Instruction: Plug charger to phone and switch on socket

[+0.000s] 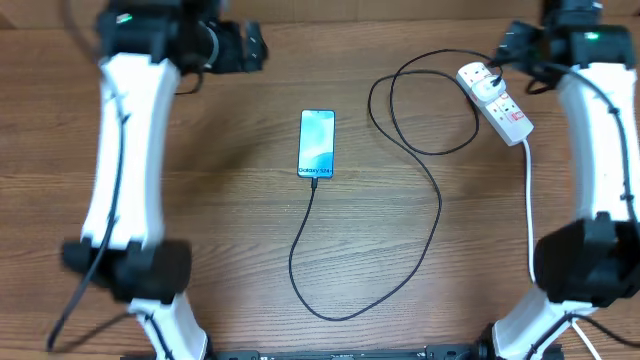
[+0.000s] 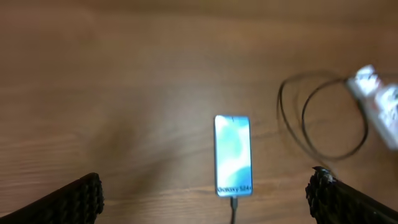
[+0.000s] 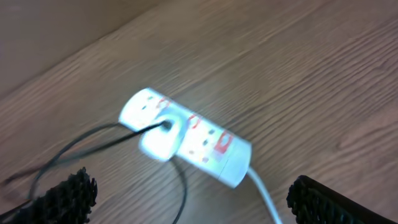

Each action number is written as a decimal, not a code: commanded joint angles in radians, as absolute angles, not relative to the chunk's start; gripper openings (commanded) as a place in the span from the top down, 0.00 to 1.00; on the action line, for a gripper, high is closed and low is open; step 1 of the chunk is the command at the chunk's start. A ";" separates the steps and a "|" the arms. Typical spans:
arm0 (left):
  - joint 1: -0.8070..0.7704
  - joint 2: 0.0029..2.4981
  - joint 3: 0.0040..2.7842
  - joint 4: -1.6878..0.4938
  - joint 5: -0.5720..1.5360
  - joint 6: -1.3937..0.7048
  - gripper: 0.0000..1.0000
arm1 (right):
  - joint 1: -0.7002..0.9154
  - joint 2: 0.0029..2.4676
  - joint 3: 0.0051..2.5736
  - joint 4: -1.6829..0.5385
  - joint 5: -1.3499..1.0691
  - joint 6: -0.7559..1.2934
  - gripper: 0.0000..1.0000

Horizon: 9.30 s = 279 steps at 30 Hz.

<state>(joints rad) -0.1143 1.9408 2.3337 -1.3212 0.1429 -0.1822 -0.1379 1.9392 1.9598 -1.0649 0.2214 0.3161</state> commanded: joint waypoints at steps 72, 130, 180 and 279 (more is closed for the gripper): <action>-0.118 1.926 2.331 -1.338 0.044 -0.207 0.00 | -0.308 2.387 1.921 -0.870 -0.092 0.280 0.00; -0.118 1.926 2.331 -1.338 0.044 -0.207 0.00 | -0.012 1.283 1.791 -1.530 -0.038 0.442 0.00; -0.118 1.926 2.331 -1.338 0.044 -0.206 0.00 | 0.062 0.951 1.611 -1.640 -0.084 0.438 0.00; -0.118 1.926 2.331 -1.338 0.044 -0.206 0.00 | -0.028 0.002 0.034 0.066 -0.263 0.077 0.00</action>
<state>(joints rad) -0.1143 1.9270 2.3306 -1.3396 0.0513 -0.1894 -0.0246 0.0147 0.0650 0.0471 -0.2806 0.0814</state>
